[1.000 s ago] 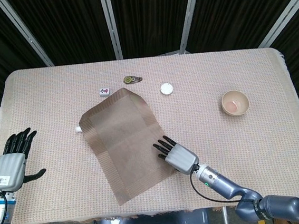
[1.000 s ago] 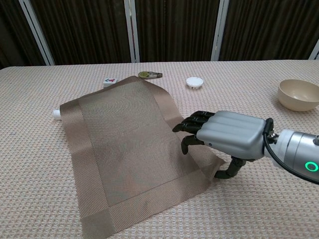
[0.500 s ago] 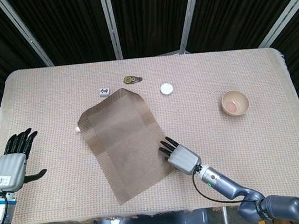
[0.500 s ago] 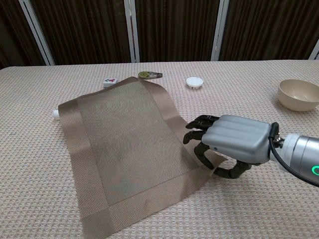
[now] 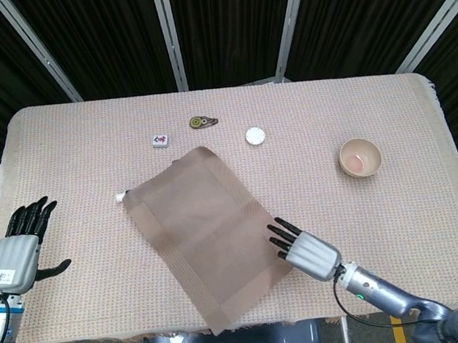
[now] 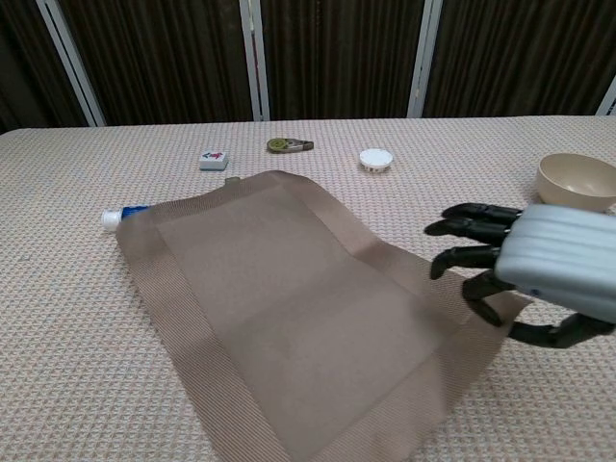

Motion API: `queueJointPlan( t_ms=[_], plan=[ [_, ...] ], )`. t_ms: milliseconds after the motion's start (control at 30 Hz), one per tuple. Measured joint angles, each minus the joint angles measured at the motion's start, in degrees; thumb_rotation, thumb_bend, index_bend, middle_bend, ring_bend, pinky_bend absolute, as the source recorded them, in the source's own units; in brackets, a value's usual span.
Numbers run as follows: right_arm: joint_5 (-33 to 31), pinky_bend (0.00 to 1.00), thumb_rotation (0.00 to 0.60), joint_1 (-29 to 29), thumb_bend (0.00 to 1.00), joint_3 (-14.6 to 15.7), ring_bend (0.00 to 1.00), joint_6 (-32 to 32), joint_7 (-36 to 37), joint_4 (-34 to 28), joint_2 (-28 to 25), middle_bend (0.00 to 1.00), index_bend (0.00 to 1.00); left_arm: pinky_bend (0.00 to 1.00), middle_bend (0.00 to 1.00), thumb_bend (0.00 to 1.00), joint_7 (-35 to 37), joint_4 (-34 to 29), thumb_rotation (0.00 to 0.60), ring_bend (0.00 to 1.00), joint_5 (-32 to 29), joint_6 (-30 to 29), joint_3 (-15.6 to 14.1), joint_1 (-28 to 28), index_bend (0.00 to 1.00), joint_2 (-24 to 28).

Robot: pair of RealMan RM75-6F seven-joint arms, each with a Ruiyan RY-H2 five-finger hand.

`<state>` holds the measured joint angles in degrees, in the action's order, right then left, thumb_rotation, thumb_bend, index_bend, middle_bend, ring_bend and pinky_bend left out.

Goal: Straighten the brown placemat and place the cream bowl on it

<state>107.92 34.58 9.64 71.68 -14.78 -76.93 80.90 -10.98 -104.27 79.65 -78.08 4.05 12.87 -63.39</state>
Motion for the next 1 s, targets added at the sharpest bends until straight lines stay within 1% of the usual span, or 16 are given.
queueJointPlan(
  t_ms=[133,200,267,400,533,567,600,667,700,733,833,900,1000],
  plan=[
    [5.4,0.00,0.600,-1.6,0.35,2.5,0.00,6.6,-3.5,3.9,-7.6,0.22,0.77,0.00,0.00,0.00,0.3,-0.3,0.600,0.00,0.6,0.5,-0.3,0.2,0.00,0.1],
    [7.0,0.00,0.600,-2.0,0.33,3.0,0.00,7.9,-5.6,6.9,-10.8,0.22,0.77,0.00,0.00,0.00,0.4,-0.4,0.600,0.00,0.8,0.7,-0.4,0.3,0.00,0.0],
    [7.6,0.00,0.600,-1.8,0.32,3.0,0.00,7.7,-7.7,10.0,-12.6,0.22,0.77,0.00,0.00,0.00,0.4,-0.4,0.600,0.00,1.0,1.1,-0.5,0.5,0.00,-0.1],
    [8.4,0.00,0.600,0.5,0.31,1.7,0.01,5.6,-9.4,14.5,-13.7,0.22,0.78,0.00,0.00,0.00,0.1,-0.2,0.600,0.00,1.1,1.2,-0.7,0.5,0.00,-0.2],
    [9.7,0.00,0.600,4.2,0.30,-0.5,0.00,4.6,-9.5,17.9,-12.0,0.22,0.77,0.00,0.00,0.00,-0.2,-0.1,0.600,0.00,0.8,1.3,-0.8,0.5,0.00,-0.4],
    [9.9,0.00,0.600,5.1,0.28,-1.1,0.00,4.3,-9.6,18.7,-11.3,0.21,0.73,0.00,0.00,0.00,-0.3,-0.1,0.600,0.00,0.7,1.2,-0.8,0.4,0.00,-0.5],
    [10.0,0.00,0.600,6.4,0.24,-2.0,0.00,3.6,-9.8,19.8,-10.2,0.18,0.60,0.00,0.00,0.00,-0.4,0.0,0.600,0.00,0.5,1.2,-0.8,0.4,0.00,-0.5],
    [10.0,0.00,0.600,8.3,0.07,-3.5,0.00,2.2,-10.3,21.7,-8.5,0.05,0.14,0.00,0.00,0.00,-0.5,0.1,0.600,0.00,0.3,1.1,-0.8,0.3,0.00,-0.5],
    [9.8,0.00,0.600,9.0,0.03,-4.2,0.00,1.7,-10.7,22.5,-7.8,0.02,0.03,0.00,0.00,0.00,-0.5,0.1,0.600,0.00,0.2,1.0,-0.7,0.2,0.00,-0.5],
    [9.6,0.00,0.600,9.3,0.00,-4.9,0.00,1.4,-11.3,23.1,-7.3,0.00,0.00,0.00,0.00,0.00,-0.5,0.2,0.600,0.00,0.1,1.0,-0.7,0.1,0.00,-0.4],
    [7.6,0.00,0.600,9.2,0.00,-6.7,0.00,1.0,-14.2,23.4,-6.6,0.00,0.00,0.00,0.00,0.00,-0.4,0.3,0.600,0.00,-0.1,0.9,-0.7,0.1,0.00,-0.4],
    [6.6,0.00,0.600,8.8,0.00,-8.2,0.00,2.1,-16.9,22.8,-6.3,0.00,0.00,0.00,0.00,0.00,-0.4,0.4,0.600,0.00,-0.1,1.0,-0.8,0.1,0.00,-0.4],
    [5.5,0.00,0.600,8.1,0.00,-9.9,0.00,5.5,-18.4,21.8,-6.5,0.00,0.00,0.00,0.00,0.00,-0.4,0.4,0.600,0.00,0.1,1.1,-0.9,0.1,0.00,-0.4]
  ],
)
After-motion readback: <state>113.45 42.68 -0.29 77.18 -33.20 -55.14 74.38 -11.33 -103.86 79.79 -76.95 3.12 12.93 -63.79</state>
